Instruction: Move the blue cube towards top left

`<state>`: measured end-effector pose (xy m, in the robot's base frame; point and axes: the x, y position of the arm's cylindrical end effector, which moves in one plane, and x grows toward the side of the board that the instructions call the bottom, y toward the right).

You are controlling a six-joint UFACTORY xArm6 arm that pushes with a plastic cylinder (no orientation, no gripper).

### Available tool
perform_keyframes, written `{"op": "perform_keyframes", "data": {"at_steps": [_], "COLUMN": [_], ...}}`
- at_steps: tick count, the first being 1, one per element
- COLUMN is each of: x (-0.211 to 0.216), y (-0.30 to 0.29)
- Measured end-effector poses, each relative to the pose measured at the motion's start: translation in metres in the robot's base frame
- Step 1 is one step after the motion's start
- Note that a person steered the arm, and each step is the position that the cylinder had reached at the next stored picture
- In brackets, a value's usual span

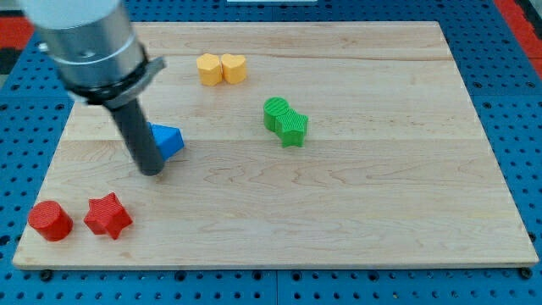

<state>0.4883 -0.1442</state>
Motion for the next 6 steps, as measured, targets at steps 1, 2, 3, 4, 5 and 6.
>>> {"op": "perform_keyframes", "data": {"at_steps": [1,2,3,4,5,6], "x": [-0.026,-0.052,-0.072,-0.047,-0.016,-0.03], "y": [-0.016,-0.061,-0.072,-0.061,-0.077,-0.127]}}
